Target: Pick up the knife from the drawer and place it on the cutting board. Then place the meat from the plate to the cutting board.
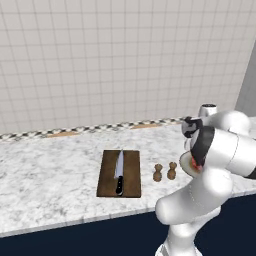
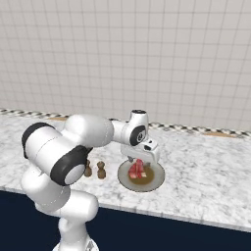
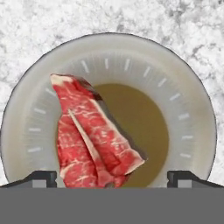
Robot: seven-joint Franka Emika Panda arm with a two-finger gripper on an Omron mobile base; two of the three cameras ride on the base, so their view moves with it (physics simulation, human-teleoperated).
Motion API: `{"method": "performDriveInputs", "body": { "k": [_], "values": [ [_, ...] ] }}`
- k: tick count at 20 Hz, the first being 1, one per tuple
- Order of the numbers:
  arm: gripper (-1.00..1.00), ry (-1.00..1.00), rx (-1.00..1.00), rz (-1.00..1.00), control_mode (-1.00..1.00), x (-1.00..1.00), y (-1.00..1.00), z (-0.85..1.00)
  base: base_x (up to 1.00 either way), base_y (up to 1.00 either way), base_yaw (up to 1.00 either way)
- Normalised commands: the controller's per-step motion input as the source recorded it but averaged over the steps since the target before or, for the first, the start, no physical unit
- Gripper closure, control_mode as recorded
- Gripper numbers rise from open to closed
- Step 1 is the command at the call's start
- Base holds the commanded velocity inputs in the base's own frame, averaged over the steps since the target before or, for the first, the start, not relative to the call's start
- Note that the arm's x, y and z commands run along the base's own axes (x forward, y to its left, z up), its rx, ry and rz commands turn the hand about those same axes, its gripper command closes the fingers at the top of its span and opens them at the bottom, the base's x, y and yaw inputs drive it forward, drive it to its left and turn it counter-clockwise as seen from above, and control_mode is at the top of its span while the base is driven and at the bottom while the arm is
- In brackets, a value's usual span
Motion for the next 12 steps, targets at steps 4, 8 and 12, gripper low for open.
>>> {"method": "performDriveInputs", "body": {
  "k": [4,8,12],
  "values": [
    [-1.0,-0.02,0.0,0.0,-1.0,0.31,0.0,-0.36,0.0,0.0,0.0],
    [-1.0,0.0,0.0,0.0,-1.0,0.17,0.0,-0.37,0.0,0.0,0.0],
    [-1.0,0.0,0.0,0.0,-1.0,0.21,0.0,-0.32,0.0,0.0,0.0]
  ]
}}
